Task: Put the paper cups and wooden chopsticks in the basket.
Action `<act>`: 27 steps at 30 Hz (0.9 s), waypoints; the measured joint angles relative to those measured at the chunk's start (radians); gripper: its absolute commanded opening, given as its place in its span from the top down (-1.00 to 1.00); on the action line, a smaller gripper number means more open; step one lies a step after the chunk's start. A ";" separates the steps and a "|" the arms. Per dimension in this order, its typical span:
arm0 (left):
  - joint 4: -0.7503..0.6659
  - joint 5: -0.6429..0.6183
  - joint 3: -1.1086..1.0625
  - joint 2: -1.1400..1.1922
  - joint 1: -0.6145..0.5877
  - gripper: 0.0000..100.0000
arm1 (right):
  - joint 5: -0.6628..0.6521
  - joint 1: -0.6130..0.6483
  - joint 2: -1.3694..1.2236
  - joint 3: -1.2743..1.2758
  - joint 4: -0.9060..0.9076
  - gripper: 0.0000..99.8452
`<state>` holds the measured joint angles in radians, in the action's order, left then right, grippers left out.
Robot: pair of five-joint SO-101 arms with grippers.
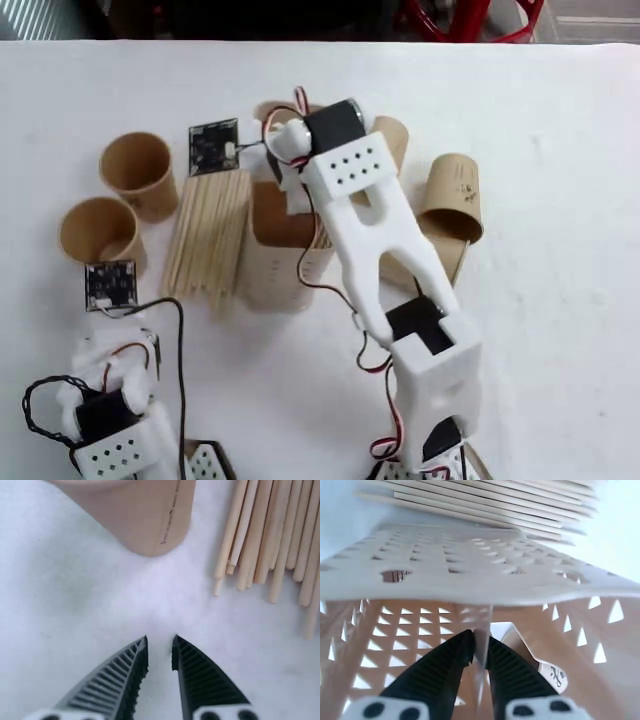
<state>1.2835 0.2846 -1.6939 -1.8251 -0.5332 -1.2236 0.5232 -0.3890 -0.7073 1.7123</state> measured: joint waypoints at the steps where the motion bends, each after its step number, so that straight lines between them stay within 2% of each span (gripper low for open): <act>1: 0.000 0.000 0.000 0.000 0.000 0.80 | 0.000 0.000 0.000 0.000 0.000 0.96; 10: 0.000 0.000 0.000 0.000 0.000 0.80 | 0.074 -0.031 0.071 0.021 0.000 0.96; 16: 0.000 0.000 0.000 0.000 0.000 0.80 | 0.084 -0.044 0.103 0.121 -0.009 0.96; 27: 0.000 0.000 0.000 0.000 0.000 0.80 | 0.084 -0.023 0.110 0.127 -0.006 0.96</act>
<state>1.2835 0.2846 -1.6939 -1.8251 -0.5332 -1.1393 0.5002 -0.2785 -0.5800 1.7062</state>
